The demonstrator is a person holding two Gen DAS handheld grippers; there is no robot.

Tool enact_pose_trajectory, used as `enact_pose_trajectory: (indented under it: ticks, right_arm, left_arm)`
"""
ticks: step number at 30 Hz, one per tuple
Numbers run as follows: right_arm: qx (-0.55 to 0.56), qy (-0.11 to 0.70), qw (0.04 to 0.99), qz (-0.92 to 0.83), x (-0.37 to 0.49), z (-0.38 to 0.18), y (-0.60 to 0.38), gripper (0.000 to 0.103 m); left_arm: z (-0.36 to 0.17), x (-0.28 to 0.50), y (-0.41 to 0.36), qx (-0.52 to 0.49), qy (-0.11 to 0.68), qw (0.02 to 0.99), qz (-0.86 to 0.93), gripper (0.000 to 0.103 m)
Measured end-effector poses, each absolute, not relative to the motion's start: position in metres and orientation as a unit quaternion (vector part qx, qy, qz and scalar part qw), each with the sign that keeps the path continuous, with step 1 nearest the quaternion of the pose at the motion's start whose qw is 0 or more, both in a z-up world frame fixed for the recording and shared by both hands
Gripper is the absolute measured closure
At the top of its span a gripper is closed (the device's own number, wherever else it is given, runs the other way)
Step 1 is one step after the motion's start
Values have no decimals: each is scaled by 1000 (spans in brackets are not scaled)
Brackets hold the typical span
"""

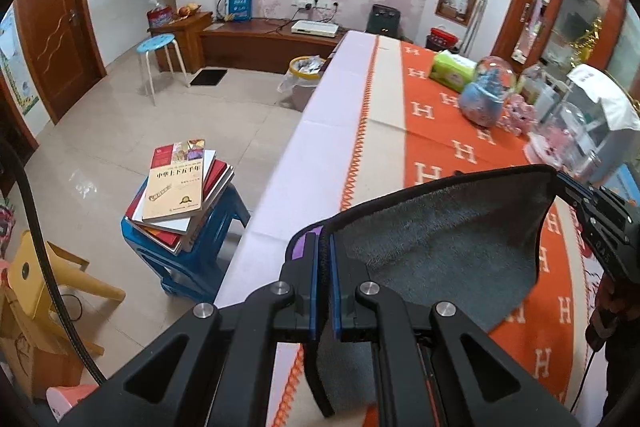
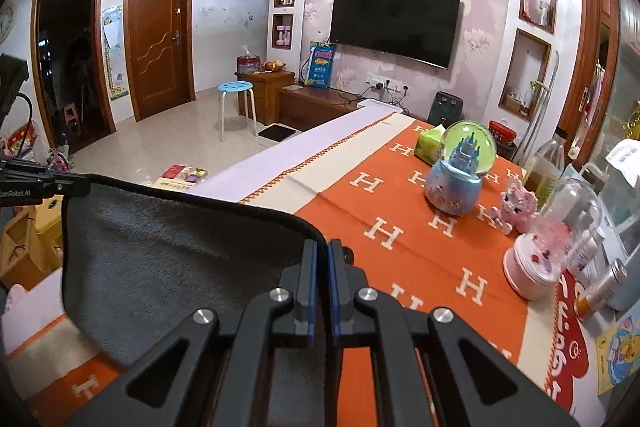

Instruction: Fold towel

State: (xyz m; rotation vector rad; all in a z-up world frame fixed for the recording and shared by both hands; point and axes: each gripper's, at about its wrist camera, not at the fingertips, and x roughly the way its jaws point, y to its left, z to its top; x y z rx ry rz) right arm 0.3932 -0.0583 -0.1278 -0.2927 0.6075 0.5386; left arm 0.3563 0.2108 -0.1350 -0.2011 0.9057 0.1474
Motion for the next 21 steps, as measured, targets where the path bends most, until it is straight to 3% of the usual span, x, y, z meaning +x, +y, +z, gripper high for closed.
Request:
enact_pose_trajectory:
  ticks: [11, 14, 16, 21]
  right_arm:
    - [-161, 305, 904, 251, 414, -177, -36, 96]
    - [-152, 315, 905, 243, 419, -184, -36, 82]
    - [-149, 319, 904, 242, 421, -187, -36, 61]
    - [-150, 317, 905, 240, 415, -183, -37, 51]
  left_arm:
    - [-185, 395, 227, -106, 459, 877, 96, 99]
    - [-194, 397, 230, -112, 464, 872, 107, 93]
    - [-195, 396, 232, -111, 465, 872, 109, 82]
    - [-184, 383, 232, -114, 454, 876, 117, 69]
